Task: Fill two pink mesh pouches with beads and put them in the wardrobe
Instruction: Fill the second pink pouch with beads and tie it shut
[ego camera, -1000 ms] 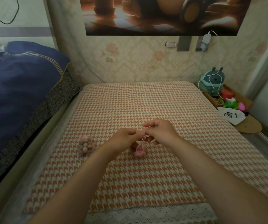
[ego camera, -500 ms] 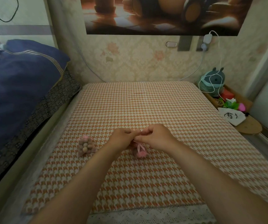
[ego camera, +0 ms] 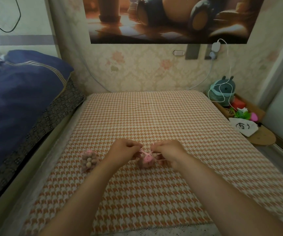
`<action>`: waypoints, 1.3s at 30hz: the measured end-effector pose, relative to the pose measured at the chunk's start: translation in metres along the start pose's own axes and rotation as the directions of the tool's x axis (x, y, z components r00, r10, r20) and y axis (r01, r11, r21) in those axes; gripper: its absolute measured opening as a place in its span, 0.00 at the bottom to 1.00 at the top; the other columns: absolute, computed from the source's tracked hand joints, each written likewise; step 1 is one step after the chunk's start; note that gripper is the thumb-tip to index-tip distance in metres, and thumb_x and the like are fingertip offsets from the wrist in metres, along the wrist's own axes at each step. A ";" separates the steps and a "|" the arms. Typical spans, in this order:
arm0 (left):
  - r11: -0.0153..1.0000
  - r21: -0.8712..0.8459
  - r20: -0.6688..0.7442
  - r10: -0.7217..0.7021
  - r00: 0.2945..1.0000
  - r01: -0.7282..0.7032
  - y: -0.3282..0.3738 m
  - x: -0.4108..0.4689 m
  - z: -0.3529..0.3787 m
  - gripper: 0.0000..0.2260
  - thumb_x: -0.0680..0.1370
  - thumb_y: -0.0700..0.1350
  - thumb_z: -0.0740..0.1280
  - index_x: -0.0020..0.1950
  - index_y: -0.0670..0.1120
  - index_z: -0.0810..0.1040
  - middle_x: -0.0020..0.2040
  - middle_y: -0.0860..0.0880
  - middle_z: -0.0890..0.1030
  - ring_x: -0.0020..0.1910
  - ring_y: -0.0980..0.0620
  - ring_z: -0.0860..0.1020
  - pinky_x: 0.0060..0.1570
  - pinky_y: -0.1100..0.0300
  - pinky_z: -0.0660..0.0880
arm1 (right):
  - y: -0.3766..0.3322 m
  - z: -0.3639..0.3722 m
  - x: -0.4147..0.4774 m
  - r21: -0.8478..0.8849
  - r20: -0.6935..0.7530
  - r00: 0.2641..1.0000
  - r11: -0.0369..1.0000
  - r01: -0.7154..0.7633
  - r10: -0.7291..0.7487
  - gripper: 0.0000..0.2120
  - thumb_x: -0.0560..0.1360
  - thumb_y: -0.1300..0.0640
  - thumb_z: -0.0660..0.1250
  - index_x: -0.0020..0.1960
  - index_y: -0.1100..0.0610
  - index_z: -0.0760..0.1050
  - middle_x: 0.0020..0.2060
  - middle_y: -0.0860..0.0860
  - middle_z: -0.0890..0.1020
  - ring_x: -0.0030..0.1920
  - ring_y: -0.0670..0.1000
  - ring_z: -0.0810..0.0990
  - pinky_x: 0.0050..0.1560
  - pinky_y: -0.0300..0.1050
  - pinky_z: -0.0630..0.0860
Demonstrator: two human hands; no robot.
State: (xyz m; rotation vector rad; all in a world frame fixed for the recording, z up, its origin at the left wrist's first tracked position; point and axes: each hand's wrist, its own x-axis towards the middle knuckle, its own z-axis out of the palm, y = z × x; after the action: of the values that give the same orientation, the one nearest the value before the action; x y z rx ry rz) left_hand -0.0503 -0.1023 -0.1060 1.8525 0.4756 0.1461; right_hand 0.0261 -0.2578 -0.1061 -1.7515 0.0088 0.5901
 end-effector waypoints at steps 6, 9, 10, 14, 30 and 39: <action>0.941 0.326 0.132 0.048 0.990 -0.089 -0.008 -0.004 -0.002 0.18 0.67 0.56 0.79 0.54 0.52 0.83 0.46 0.55 0.84 0.46 0.59 0.81 0.40 0.68 0.74 | 0.002 -0.006 0.008 0.096 0.026 0.984 0.979 -0.177 0.176 0.04 0.80 0.59 0.70 0.49 0.60 0.81 0.38 0.51 0.84 0.29 0.48 0.77 0.26 0.40 0.73; 0.915 0.390 -0.008 0.121 0.993 -0.108 -0.013 0.000 0.008 0.09 0.72 0.55 0.75 0.45 0.51 0.86 0.38 0.54 0.84 0.39 0.55 0.82 0.36 0.65 0.74 | 0.004 -0.007 0.011 0.108 0.080 0.968 0.963 -0.245 0.237 0.07 0.82 0.57 0.67 0.48 0.59 0.80 0.35 0.49 0.83 0.28 0.47 0.77 0.26 0.39 0.72; 0.909 0.403 -0.053 0.137 0.989 -0.105 -0.013 0.002 0.011 0.09 0.74 0.55 0.73 0.44 0.50 0.86 0.36 0.53 0.84 0.38 0.55 0.81 0.34 0.65 0.73 | 0.005 -0.007 0.013 0.104 0.078 0.965 0.961 -0.257 0.250 0.08 0.82 0.56 0.66 0.47 0.58 0.80 0.35 0.49 0.83 0.28 0.47 0.77 0.26 0.38 0.71; 0.921 0.384 -0.162 0.129 0.978 -0.057 -0.016 0.007 0.015 0.11 0.73 0.56 0.73 0.43 0.49 0.86 0.38 0.54 0.84 0.38 0.59 0.80 0.37 0.64 0.74 | 0.006 -0.008 0.010 0.081 0.027 0.969 0.965 -0.249 0.247 0.06 0.81 0.58 0.67 0.48 0.59 0.80 0.36 0.50 0.84 0.28 0.47 0.78 0.25 0.38 0.72; 0.837 0.544 -0.069 0.121 0.990 -0.064 -0.017 0.014 0.003 0.17 0.75 0.57 0.70 0.39 0.44 0.84 0.35 0.48 0.84 0.36 0.51 0.81 0.37 0.56 0.76 | 0.020 -0.004 0.015 -0.685 0.500 0.415 -0.053 0.727 -0.760 0.05 0.75 0.58 0.72 0.49 0.56 0.86 0.64 0.51 0.81 0.55 0.52 0.83 0.44 0.48 0.83; 0.834 0.534 0.006 0.157 0.988 -0.136 -0.017 0.012 -0.003 0.11 0.78 0.55 0.68 0.41 0.50 0.84 0.39 0.54 0.83 0.41 0.56 0.79 0.40 0.61 0.74 | 0.012 0.000 0.015 -0.689 0.458 0.584 0.147 0.710 -0.670 0.10 0.79 0.54 0.70 0.59 0.49 0.86 0.65 0.46 0.82 0.66 0.46 0.78 0.67 0.40 0.71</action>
State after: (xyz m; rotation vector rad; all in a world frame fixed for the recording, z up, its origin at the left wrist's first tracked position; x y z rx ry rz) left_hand -0.0446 -0.0904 -0.1224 2.4438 0.4253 0.1637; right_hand 0.0357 -0.2566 -0.1232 -2.3552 -1.3112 -0.1772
